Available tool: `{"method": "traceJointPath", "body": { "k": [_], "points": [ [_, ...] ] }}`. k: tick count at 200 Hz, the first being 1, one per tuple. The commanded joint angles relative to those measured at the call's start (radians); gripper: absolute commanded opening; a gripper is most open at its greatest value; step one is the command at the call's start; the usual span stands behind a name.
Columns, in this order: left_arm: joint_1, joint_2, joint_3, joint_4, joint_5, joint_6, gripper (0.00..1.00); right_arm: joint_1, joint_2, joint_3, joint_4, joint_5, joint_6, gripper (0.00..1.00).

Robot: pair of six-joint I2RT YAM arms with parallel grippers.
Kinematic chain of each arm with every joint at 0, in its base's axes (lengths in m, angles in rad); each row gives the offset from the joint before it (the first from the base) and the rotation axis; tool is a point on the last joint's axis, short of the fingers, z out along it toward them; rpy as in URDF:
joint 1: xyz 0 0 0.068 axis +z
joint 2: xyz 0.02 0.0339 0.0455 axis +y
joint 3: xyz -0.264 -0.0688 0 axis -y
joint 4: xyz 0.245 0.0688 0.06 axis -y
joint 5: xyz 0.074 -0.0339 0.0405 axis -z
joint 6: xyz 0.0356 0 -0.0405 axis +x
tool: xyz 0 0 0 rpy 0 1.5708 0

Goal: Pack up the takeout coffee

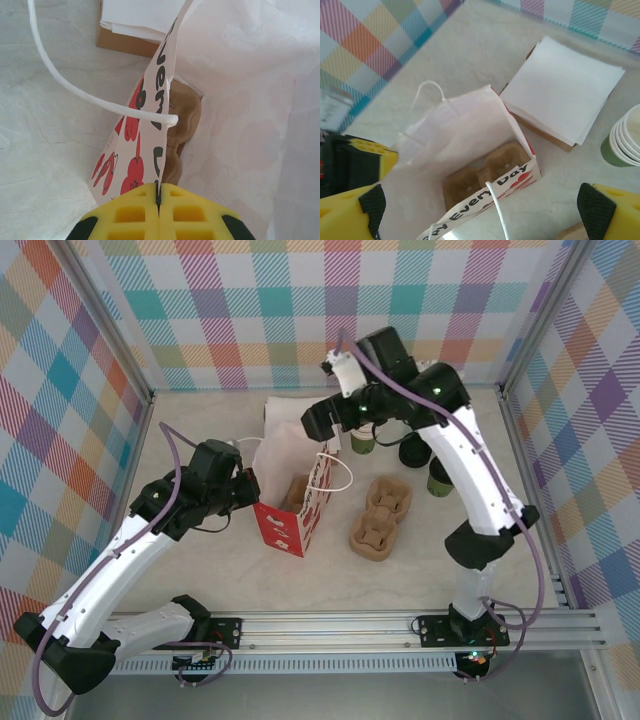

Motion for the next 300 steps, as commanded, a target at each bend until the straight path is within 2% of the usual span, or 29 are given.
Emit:
{"method": "traceJointPath", "body": {
  "k": [1, 40, 59, 89, 119, 143, 169, 195, 235, 259, 300],
  "points": [
    [-0.007, -0.016, -0.016, -0.021, -0.027, -0.018, 0.04, -0.023, -0.071, -0.012, 0.056, -0.024, 0.062, 1.00],
    [-0.006, -0.021, -0.016, -0.022, -0.031, -0.026, 0.04, -0.108, -0.236, -0.215, 0.143, -0.006, 0.131, 1.00],
    [-0.006, -0.027, -0.018, -0.025, -0.034, -0.026, 0.03, -0.162, -0.337, -0.351, 0.179, 0.053, 0.159, 1.00],
    [-0.008, -0.032, -0.014, -0.023, -0.028, -0.026, 0.04, -0.284, -0.490, -0.562, 0.198, 0.104, 0.177, 1.00],
    [-0.007, -0.029, 0.004, -0.020, -0.012, -0.021, 0.17, -0.418, -0.605, -0.752, 0.196, 0.109, 0.174, 1.00],
    [-0.007, -0.025, 0.029, -0.025, 0.000, -0.013, 0.29, -0.484, -0.666, -0.905, 0.205, 0.120, 0.177, 1.00],
    [-0.006, -0.019, 0.079, -0.057, 0.003, 0.005, 0.40, -0.490, -0.706, -1.044, 0.216, 0.184, 0.178, 1.00],
    [-0.006, -0.011, 0.156, -0.114, -0.009, 0.029, 0.55, -0.490, -0.732, -1.170, 0.247, 0.206, 0.182, 1.00],
    [0.002, 0.021, 0.285, -0.190, -0.044, 0.091, 0.65, -0.490, -0.735, -1.269, 0.283, 0.192, 0.170, 1.00],
    [0.037, 0.120, 0.422, -0.246, -0.014, 0.190, 0.74, -0.490, -0.724, -1.292, 0.288, 0.187, 0.147, 1.00],
    [0.096, 0.353, 0.652, -0.326, 0.048, 0.384, 0.78, -0.490, -0.724, -1.339, 0.303, 0.158, 0.136, 1.00]
  ]
}}
